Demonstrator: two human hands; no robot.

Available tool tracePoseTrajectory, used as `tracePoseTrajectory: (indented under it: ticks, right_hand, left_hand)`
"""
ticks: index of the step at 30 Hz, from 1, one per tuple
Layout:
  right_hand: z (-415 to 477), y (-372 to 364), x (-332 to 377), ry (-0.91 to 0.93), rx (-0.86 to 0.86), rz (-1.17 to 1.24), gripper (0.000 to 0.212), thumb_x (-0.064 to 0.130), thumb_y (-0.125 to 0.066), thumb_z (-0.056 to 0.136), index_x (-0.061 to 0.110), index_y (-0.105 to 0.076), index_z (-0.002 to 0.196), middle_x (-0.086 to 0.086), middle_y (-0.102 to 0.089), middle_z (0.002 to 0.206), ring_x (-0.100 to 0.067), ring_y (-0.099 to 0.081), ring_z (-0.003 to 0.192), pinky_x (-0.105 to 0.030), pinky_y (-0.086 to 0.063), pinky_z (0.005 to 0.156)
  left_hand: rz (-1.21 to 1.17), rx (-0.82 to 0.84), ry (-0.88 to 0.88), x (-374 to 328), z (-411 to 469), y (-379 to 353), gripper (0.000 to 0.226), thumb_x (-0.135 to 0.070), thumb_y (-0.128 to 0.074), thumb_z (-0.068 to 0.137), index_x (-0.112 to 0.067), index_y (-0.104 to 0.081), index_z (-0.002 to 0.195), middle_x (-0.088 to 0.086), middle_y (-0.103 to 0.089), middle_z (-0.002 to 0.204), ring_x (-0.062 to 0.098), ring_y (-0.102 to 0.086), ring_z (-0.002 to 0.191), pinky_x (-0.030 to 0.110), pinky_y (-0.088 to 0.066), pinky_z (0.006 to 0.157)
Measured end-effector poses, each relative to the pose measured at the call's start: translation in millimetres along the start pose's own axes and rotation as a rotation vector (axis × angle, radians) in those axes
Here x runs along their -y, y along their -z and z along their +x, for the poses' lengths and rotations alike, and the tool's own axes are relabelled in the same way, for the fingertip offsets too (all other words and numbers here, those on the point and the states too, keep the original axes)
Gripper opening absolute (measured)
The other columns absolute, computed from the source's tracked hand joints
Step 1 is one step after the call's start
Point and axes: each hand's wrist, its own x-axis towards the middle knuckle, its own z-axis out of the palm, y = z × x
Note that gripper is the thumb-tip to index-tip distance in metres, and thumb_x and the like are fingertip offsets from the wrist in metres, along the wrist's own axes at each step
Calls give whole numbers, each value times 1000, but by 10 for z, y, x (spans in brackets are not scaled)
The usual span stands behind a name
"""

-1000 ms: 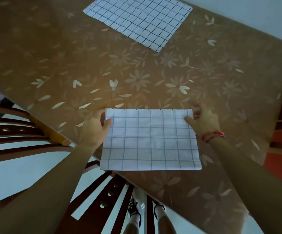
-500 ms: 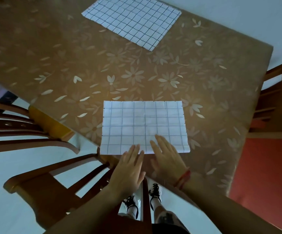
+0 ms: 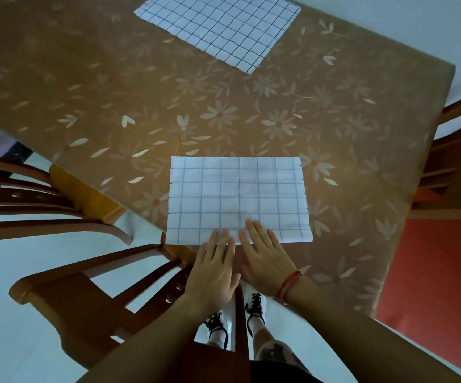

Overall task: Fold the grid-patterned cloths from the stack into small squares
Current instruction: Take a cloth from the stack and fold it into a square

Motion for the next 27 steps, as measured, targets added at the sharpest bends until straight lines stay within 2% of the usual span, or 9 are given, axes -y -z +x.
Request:
tracePoseTrajectory:
  ticks: [3,5,9,14,18,19,24,27]
  right_hand:
    - [-32,-37,43,47,-18,-48,67,45,-30,91,0,-38,141,-25,-32,150,-37,-28,141,-50,-33,111]
    - [-38,-74,73,82,-36,-46,63,40,-31,95,-1,-34,143,-25,-27,152,-36,-22,143,-49,-30,113]
    - [-11,-122,115,101,-43,-49,63,37,-36,96,-2,-30,145,-24,-21,154,-34,-15,145,-48,-28,115]
    - [-52,-194,191,91,-48,-28,59,33,-28,96,0,-30,145,-23,-21,154,-34,-16,145,-48,-28,115]
    - [-21,-208,191,83,-50,-16,59,35,-28,98,1,-29,146,-23,-22,154,-35,-17,145,-50,-29,114]
    - [-15,-211,196,89,-48,-18,59,36,-28,99,2,-28,147,-23,-21,154,-35,-16,145,-50,-28,114]
    - [-2,-247,189,103,-23,-11,60,39,-26,100,2,-24,148,-24,-16,156,-36,-11,146,-51,-27,114]
    - [15,-238,167,88,-5,0,64,46,-25,100,3,-26,147,-24,-14,156,-36,-11,146,-51,-25,115]
  left_hand:
    - [0,-4,2,-6,-13,-7,83,-45,-54,87,-2,-21,149,21,-20,157,37,-17,145,53,-29,112]
    - [4,-5,6,-15,-34,8,80,-47,-44,89,0,-20,149,22,-19,157,36,-16,146,52,-26,114]
    - [18,-4,2,17,-109,0,75,-45,-33,91,1,-23,149,20,-18,158,32,-14,147,52,-29,114]
    - [31,19,40,57,-114,-7,80,-53,-31,88,2,-29,147,22,-25,155,33,-22,144,50,-29,113]
    - [32,5,51,53,-103,-27,86,-52,-54,85,1,-28,148,22,-24,155,34,-20,145,50,-23,114]
    - [34,7,52,50,-104,-32,87,-52,-54,85,1,-26,149,22,-22,156,34,-18,145,50,-21,115]
    - [28,30,85,65,-110,-49,81,-52,-30,88,-1,-23,150,19,-17,158,32,-14,147,47,-18,115]
    - [-1,26,130,168,-171,-88,84,-48,-44,89,0,-14,151,18,-6,160,31,-5,148,46,-15,117]
